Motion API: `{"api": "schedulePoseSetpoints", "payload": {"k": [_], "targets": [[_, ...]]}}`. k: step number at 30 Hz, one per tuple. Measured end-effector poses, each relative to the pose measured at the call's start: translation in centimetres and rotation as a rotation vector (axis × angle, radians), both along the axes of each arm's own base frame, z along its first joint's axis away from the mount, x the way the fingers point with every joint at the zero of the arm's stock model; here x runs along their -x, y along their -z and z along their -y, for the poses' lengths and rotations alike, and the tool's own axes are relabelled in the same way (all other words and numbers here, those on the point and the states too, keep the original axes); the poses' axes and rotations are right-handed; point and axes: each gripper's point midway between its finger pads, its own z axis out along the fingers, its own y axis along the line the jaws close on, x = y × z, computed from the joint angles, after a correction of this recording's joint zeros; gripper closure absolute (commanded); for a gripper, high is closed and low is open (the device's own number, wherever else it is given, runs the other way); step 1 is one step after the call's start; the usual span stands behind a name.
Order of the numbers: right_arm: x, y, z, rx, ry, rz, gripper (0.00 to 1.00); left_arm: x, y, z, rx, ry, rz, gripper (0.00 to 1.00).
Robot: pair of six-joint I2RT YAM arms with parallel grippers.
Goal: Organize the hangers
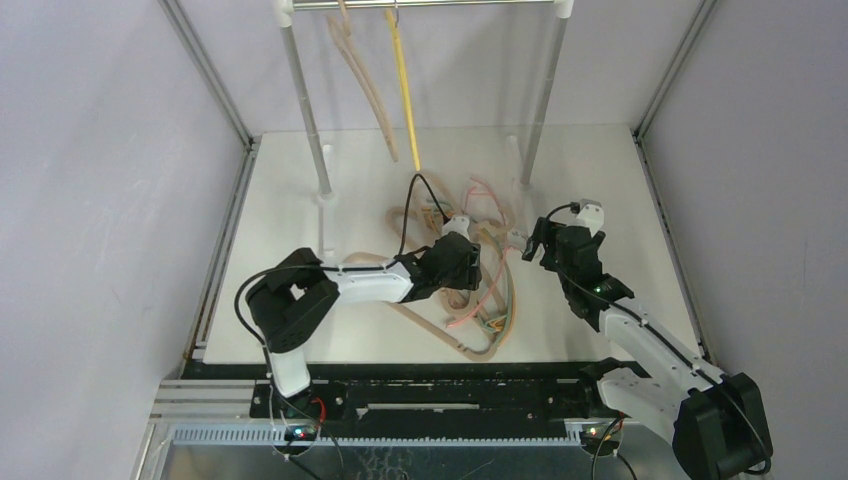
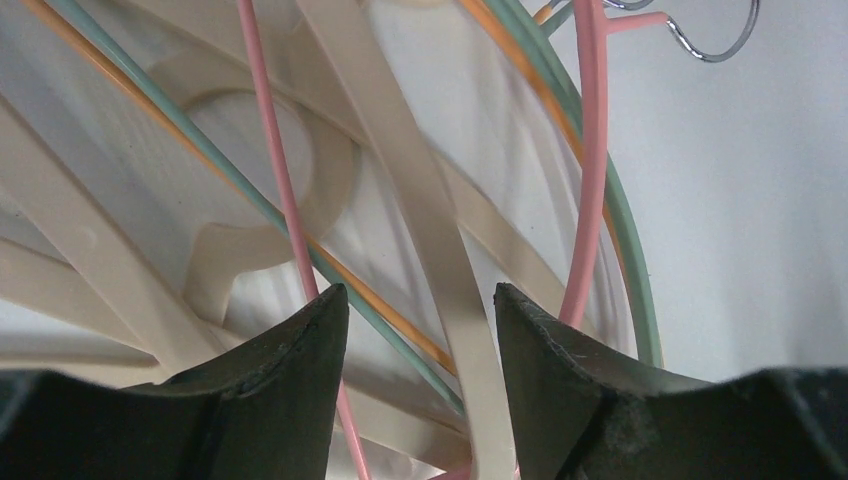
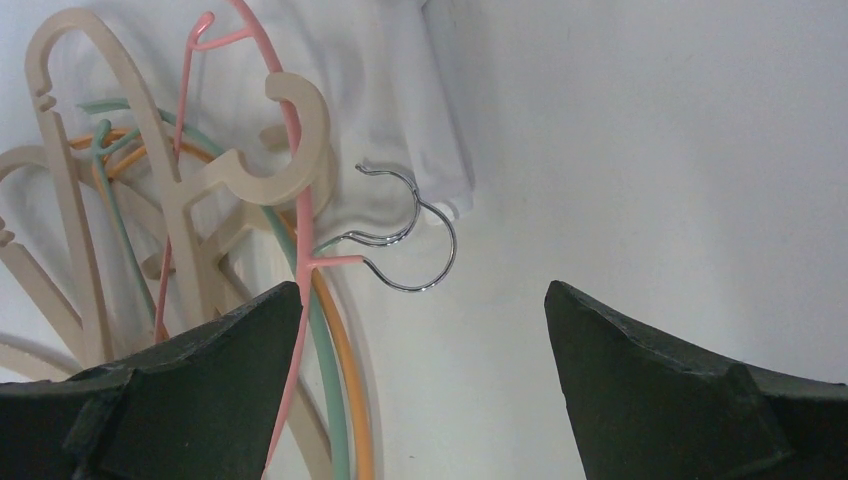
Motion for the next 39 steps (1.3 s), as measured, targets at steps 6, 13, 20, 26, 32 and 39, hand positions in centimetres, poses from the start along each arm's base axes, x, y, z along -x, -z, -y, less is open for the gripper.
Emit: {"api": "schedulePoseSetpoints", "payload": {"k": [6,13,20,26,32,39], "targets": [[0.1,0.2,0.2,-0.002,0.003,-0.004,0.00,-0.5,0.3,0.4,-0.012,-0.007,0.003,0.47],[0.2,0.1,0.4,-0.012,0.008,0.010,0.00,-1.5,1.0,1.6,-0.021,-0.012,0.009,0.54],[0.2,-0.1,0.4,-0.026,0.006,0.018,0.00,-2.3,1.2,2.1,-0.034,-0.020,0.024,0.99],[0.2,-0.7,0.6,-0.039,0.009,0.044,0.00,-2.1,1.2,2.1,-0.040,-0.009,0.030,1.00],[0.3,-0.5,0.6,-0.044,0.007,0.044,0.00,0.3,-0.2,0.3,-0.075,0.023,0.019,1.00],[0.3,-0.6,0.5,-0.048,0.006,0.045,0.01,4.6,-8.9,-2.4,0.024,0.080,0.088,1.00]]}}
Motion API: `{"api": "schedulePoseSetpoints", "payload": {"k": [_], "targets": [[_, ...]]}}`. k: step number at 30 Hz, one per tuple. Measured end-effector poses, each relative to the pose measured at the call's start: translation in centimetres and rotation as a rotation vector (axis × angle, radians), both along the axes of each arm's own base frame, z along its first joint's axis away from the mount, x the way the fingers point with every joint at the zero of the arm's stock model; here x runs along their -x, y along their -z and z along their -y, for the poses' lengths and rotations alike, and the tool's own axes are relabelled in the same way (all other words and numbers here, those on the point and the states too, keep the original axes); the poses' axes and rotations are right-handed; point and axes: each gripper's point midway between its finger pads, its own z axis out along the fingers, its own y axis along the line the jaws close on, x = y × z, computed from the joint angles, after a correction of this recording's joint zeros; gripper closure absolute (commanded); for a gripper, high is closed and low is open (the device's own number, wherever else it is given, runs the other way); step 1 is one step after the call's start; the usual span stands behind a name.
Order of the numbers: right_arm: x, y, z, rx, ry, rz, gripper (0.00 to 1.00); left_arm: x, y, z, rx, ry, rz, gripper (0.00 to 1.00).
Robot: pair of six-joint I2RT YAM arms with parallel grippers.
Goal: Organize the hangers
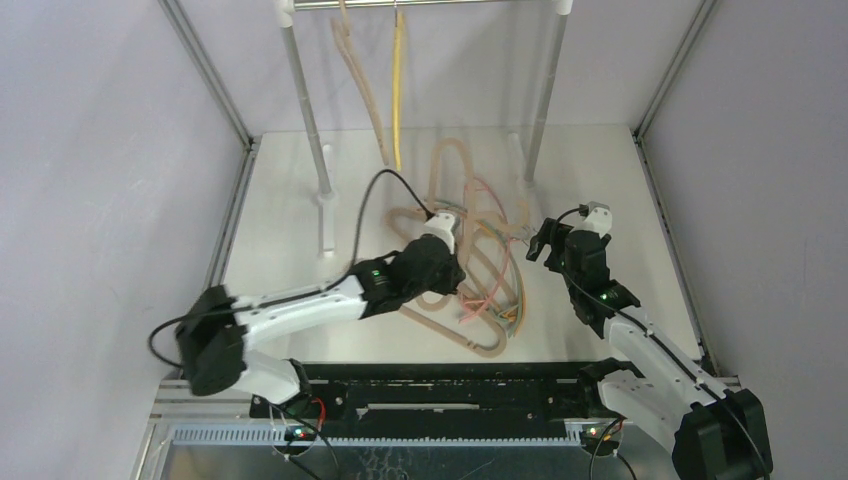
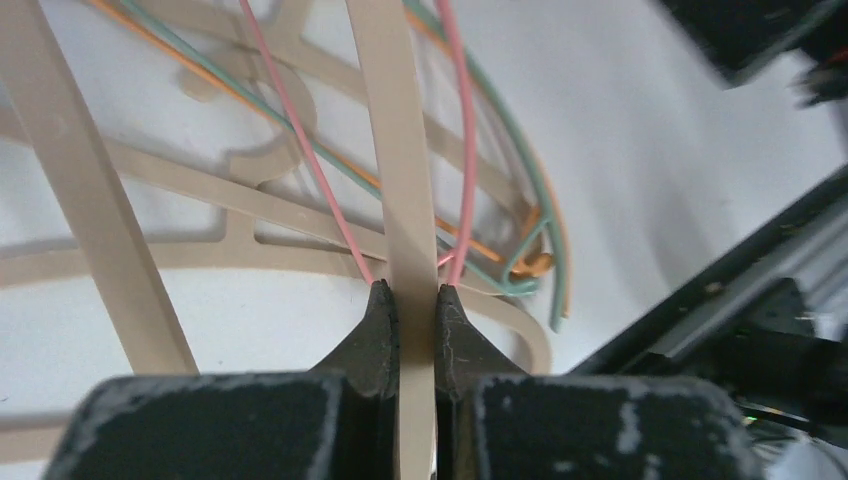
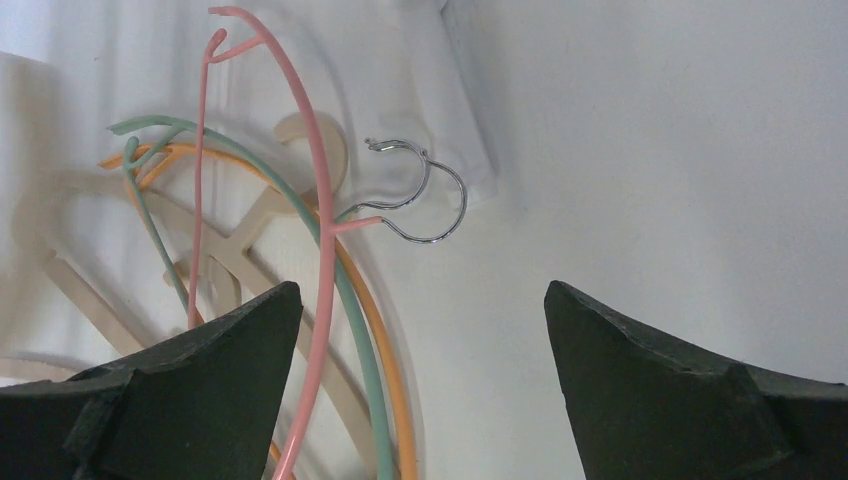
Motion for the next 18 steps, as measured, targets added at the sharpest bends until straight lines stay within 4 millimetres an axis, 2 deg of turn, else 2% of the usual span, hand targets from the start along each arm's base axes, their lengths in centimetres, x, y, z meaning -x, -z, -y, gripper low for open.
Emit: {"api": "schedulePoseSetpoints", "payload": {"k": [3,5,8,15,18], "targets": [[0.0,0.0,0.0,-0.001,0.000,0.000,0.01,0.9,-3.7,-1.7,0.099,-0.015,0.047,1.00],[0.0,0.0,0.0,-0.001,0.000,0.000,0.01,1.5,-4.9,-3.2,0.149,-0.038,0.065,1.00],[0.0,0.0,0.0,-0.001,0.001,0.000,0.02,2.2,-4.8,-5.1,0.180,-0.078,0.066,1.00],[0.1,-0.1,-0.2,0.000,-0.005,0.003,0.02,3.0,-2.5,-9.0,0.207,-0.186,0.031,1.00],[0.1,-0.2,-0.4,0.000,-0.010,0.006,0.02,2.9,-2.7,-11.2,0.261,-0.249,0.037,1.00]]}}
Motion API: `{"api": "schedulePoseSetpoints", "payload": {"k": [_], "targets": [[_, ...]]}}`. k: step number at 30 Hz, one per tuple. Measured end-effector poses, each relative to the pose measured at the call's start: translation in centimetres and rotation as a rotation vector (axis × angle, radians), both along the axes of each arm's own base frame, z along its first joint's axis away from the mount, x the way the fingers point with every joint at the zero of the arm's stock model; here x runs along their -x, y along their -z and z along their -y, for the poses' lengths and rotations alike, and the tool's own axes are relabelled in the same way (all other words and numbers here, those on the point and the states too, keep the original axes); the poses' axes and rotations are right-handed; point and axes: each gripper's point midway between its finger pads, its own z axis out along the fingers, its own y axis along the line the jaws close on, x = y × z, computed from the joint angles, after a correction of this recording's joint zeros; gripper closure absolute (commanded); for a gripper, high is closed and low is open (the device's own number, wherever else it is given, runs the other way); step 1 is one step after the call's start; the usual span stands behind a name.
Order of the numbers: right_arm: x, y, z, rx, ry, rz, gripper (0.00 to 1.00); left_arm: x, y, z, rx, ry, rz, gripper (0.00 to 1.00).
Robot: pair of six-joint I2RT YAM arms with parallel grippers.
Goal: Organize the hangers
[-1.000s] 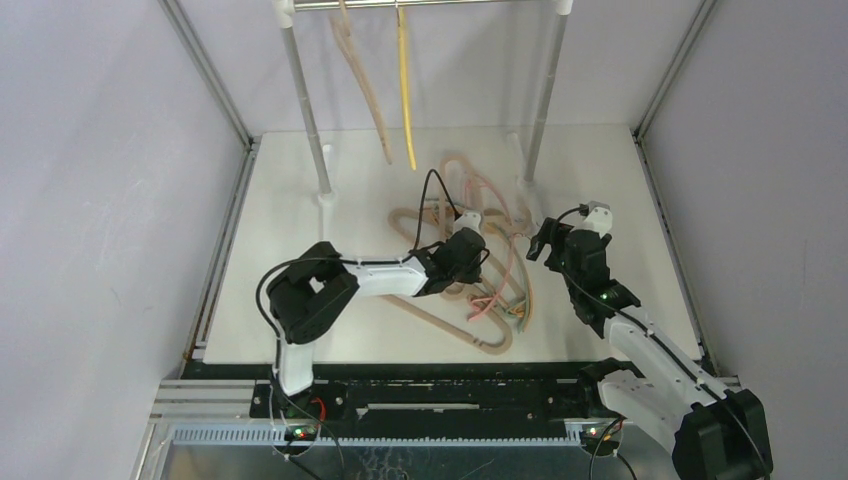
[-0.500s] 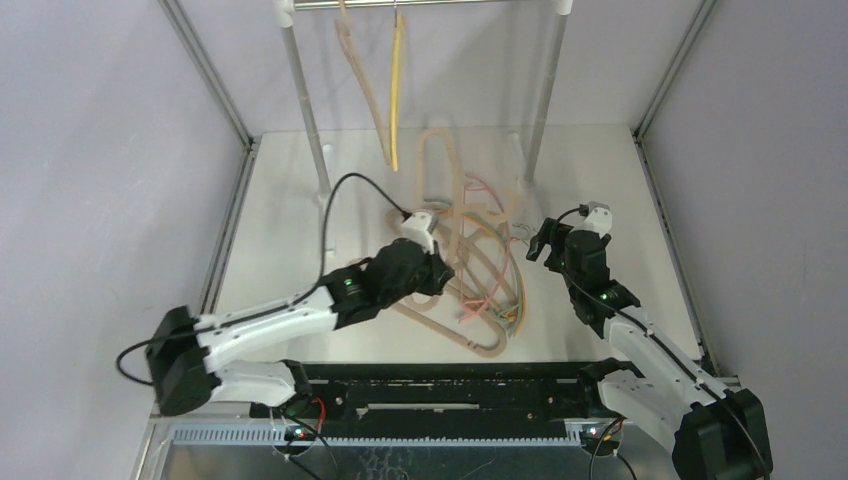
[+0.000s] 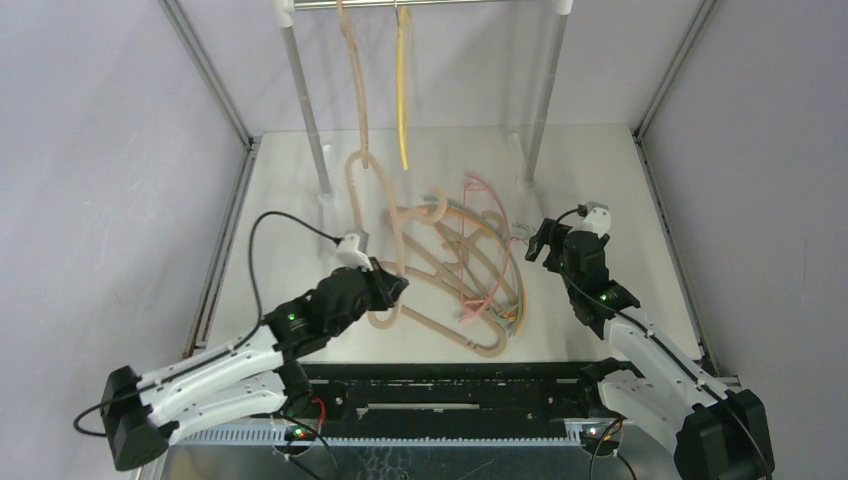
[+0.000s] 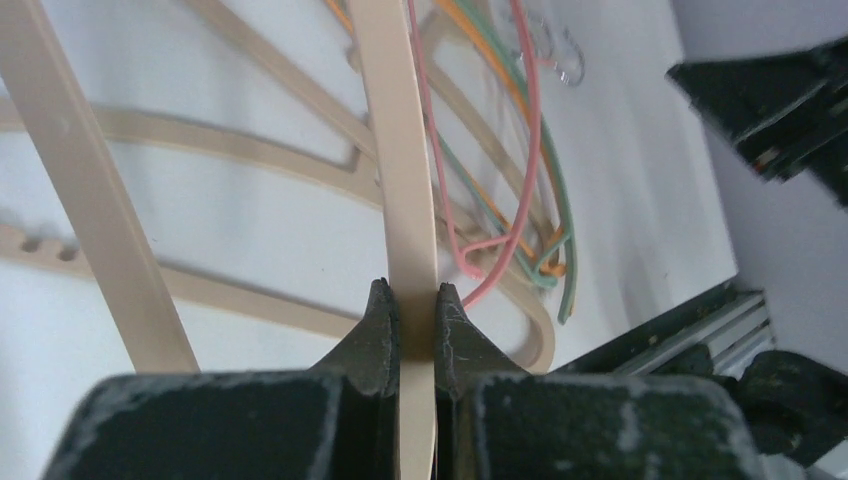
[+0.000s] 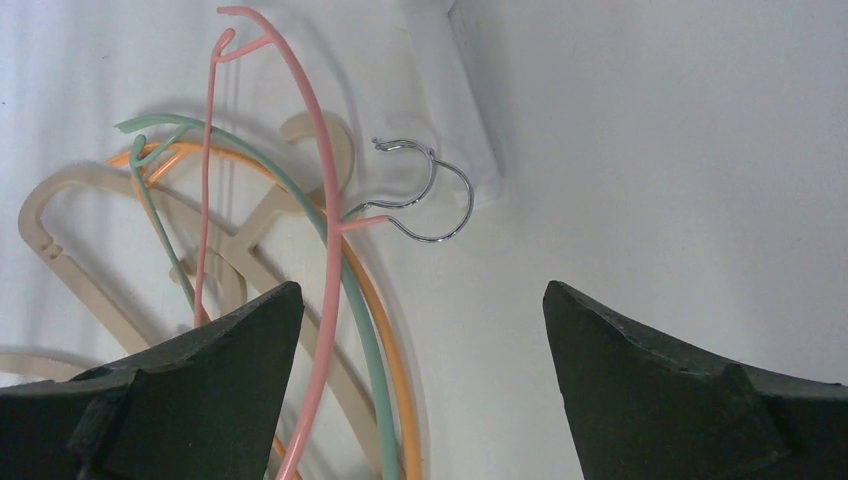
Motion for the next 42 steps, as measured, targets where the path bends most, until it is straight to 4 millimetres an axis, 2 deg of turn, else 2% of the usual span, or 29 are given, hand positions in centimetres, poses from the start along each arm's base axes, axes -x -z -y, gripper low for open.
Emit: {"api": "schedulePoseSetpoints", "payload": {"k": [2,7,11,17,27,42], "targets": [[0.0,0.0,-0.1,0.002,-0.002,0.000,0.02,-0.3,-1.1,-1.5,0.050,-0.045,0.022,1.00],[0.1,0.0,-0.4,0.003,-0.013,0.002,0.02,-0.9,-5.6,-4.4,0.171,-0.123,0.123,1.00],[0.0,-0.2,-0.7,0.002,-0.017,0.010,0.02,-1.0,-7.5,-6.0,0.212,-0.157,0.166,1.00],[0.0,-0.2,-0.7,0.005,-0.016,0.012,0.02,-0.3,-9.4,-5.6,0.246,-0.089,0.190,1.00],[0.0,-0.3,-0.6,0.010,-0.011,0.014,0.02,0.7,-9.3,-4.2,0.270,0.002,0.173,1.00],[0.0,-0.4,-0.8,0.011,-0.017,0.019,0.02,0.4,-6.1,-1.5,0.210,0.095,0.080,1.00]]}}
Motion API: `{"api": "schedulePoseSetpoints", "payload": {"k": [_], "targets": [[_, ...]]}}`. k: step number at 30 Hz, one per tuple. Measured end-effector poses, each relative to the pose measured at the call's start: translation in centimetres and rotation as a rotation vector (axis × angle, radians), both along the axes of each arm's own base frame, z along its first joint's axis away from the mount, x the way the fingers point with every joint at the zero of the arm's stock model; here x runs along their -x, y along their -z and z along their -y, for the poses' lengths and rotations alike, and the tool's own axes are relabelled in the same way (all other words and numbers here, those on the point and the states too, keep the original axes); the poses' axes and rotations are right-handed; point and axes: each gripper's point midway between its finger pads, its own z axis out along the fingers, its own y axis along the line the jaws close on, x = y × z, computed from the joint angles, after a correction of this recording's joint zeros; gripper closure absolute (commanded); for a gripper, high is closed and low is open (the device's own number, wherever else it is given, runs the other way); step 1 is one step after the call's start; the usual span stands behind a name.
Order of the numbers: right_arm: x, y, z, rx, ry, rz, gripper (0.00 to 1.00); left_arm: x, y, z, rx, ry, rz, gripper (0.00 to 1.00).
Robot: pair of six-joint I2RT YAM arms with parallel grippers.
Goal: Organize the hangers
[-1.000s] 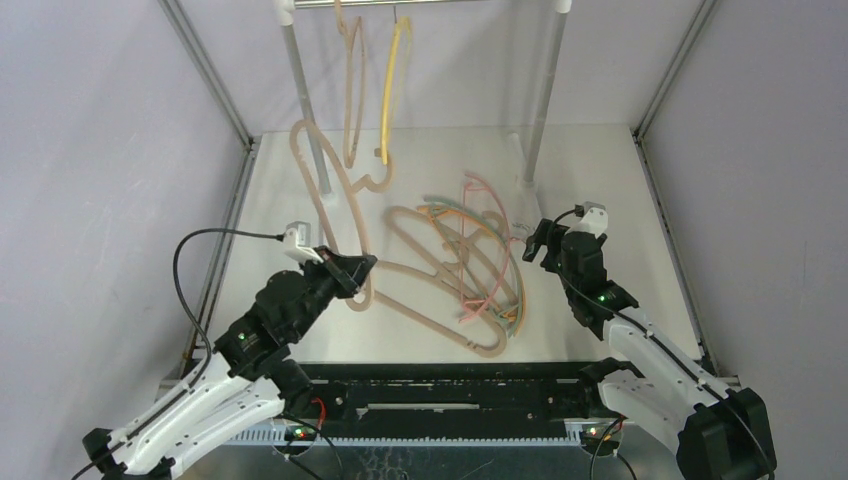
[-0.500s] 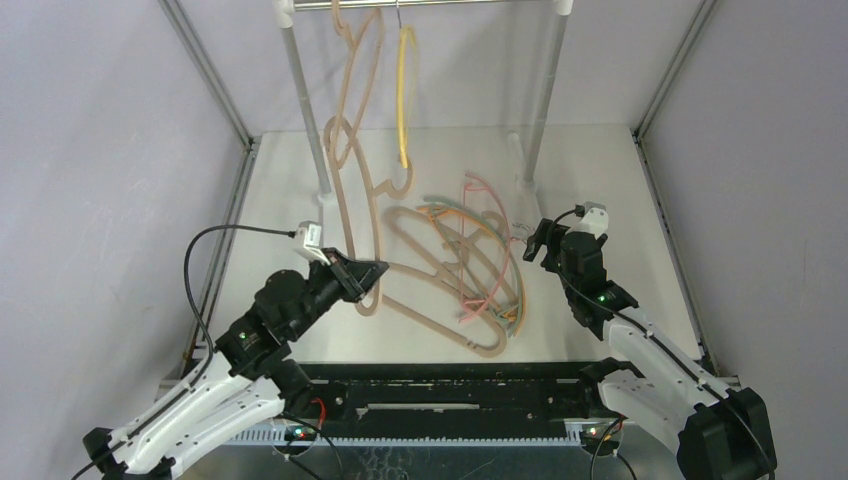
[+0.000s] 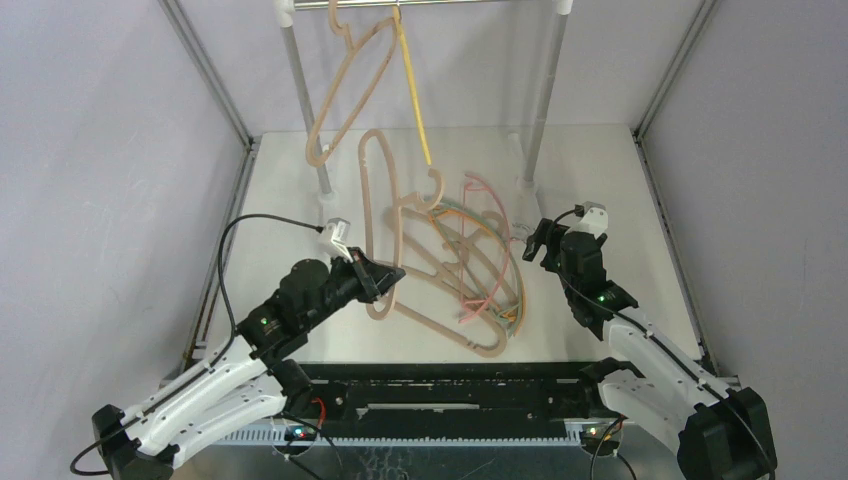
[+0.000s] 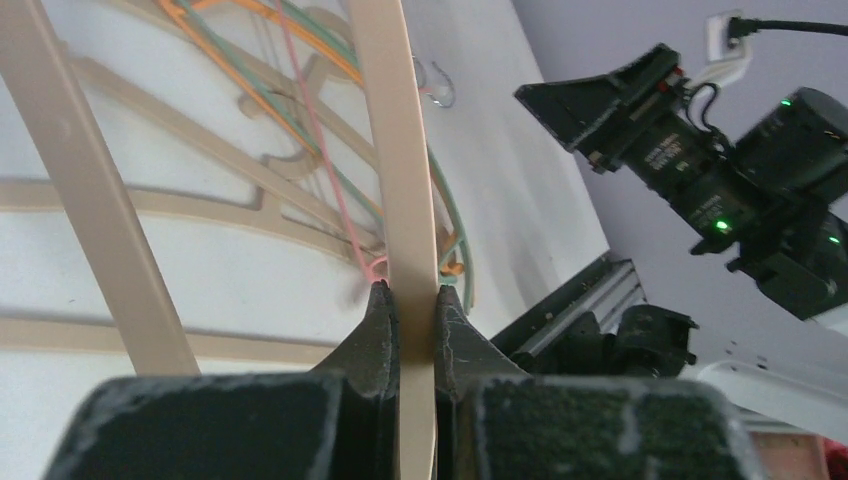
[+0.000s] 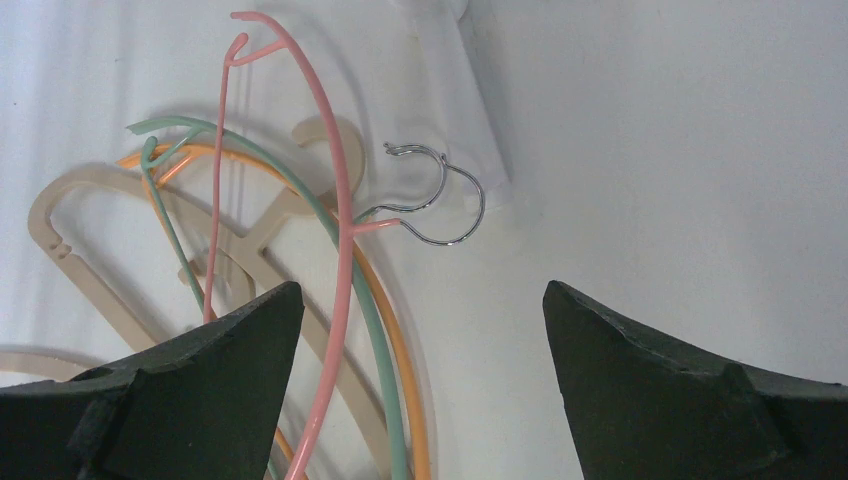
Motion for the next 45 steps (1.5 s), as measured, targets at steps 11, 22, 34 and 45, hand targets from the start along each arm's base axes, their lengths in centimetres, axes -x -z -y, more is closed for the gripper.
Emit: {"api": "schedulePoseSetpoints", "payload": {"k": [11,22,34,45], "targets": [[0.0,0.2,-0.1,0.003,-0.004,-0.006,0.02,1.6,-3.7,2.2,0.138,0.143,0.068,1.00],[0.0,0.2,-0.1,0.004,-0.002,-0.005,0.02,2.9,-6.8,2.5,0.248,0.198,0.115,1.00],[0.0,0.1,-0.3,0.004,-0.009,-0.003,0.02,3.6,-5.3,1.9,0.273,0.193,0.092,1.00],[0.2,0.1,-0.8,0.005,-0.023,-0.002,0.02,4.2,-1.7,1.4,0.282,0.183,0.020,1.00]]}}
